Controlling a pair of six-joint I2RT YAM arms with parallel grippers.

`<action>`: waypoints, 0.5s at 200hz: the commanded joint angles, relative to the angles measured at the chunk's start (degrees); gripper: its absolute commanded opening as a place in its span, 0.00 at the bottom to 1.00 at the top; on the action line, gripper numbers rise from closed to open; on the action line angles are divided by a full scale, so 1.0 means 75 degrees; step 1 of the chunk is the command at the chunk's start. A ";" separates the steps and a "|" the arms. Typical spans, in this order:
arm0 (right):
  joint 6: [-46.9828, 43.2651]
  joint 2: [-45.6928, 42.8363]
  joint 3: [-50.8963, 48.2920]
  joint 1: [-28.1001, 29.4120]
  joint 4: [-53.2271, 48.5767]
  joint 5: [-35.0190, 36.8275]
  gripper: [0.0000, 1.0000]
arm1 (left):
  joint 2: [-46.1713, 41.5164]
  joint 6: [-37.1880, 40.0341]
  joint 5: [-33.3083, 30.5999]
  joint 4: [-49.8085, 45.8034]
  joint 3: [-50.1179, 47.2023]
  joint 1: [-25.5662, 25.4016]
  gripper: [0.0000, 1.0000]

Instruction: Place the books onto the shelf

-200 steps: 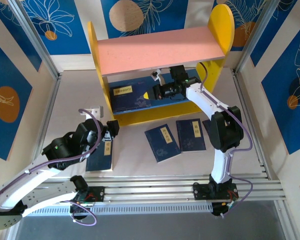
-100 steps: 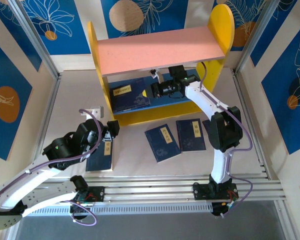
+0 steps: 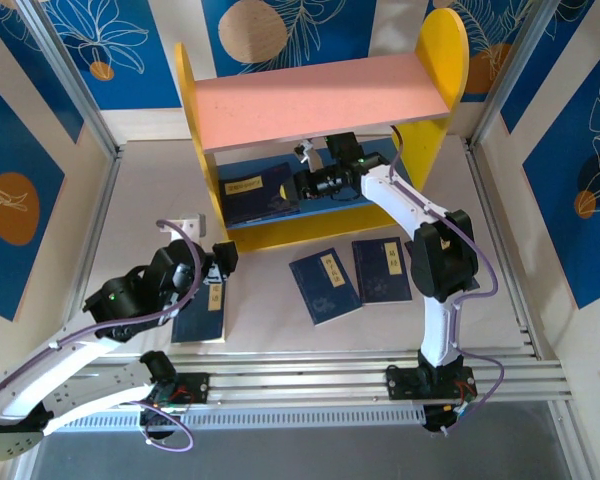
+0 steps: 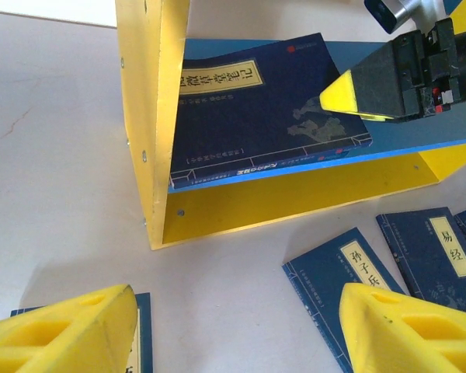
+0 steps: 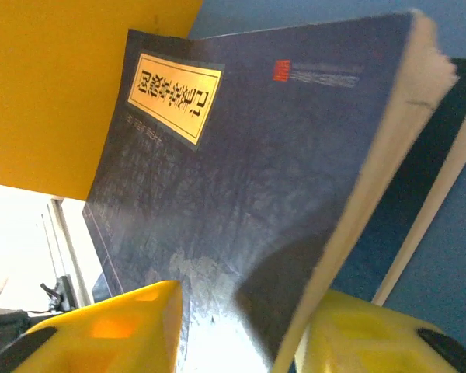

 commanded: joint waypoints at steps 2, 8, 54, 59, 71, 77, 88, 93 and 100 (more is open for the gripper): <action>-0.0042 -0.0009 0.0397 0.0118 -0.0181 0.0424 0.46 | -0.0084 0.0002 -0.0133 0.0084 -0.0077 0.0046 0.70; -0.0053 -0.0007 0.0431 0.0136 -0.0223 0.0581 0.49 | -0.0087 0.0008 -0.0135 0.0073 -0.0068 0.0043 0.70; -0.0031 -0.0046 0.0622 0.0181 -0.0467 0.1524 0.59 | -0.0100 -0.0002 -0.0107 0.0021 -0.0079 0.0038 0.70; -0.0031 -0.0059 0.0622 0.0169 -0.0479 0.1585 0.60 | -0.0110 0.0001 -0.0107 0.0021 -0.0089 0.0048 0.70; -0.0042 -0.0114 0.0612 0.0155 -0.0514 0.1709 0.60 | -0.0119 -0.0004 -0.0107 0.0009 -0.0091 0.0049 0.70; -0.0033 -0.0152 0.0581 0.0144 -0.0516 0.1765 0.62 | -0.0119 -0.0002 -0.0107 0.0009 -0.0091 0.0051 0.70; -0.0042 -0.0245 0.0497 0.0120 -0.0483 0.1785 0.62 | -0.0127 -0.0001 -0.0107 0.0009 -0.0107 0.0053 0.70; -0.0043 -0.0292 0.0451 0.0111 -0.0483 0.1784 0.62 | -0.0125 -0.0010 -0.0096 0.0009 -0.0114 0.0055 0.70; -0.0044 -0.0357 0.0367 0.0108 -0.0468 0.1785 0.62 | -0.0139 -0.0012 -0.0095 0.0013 -0.0126 0.0055 0.70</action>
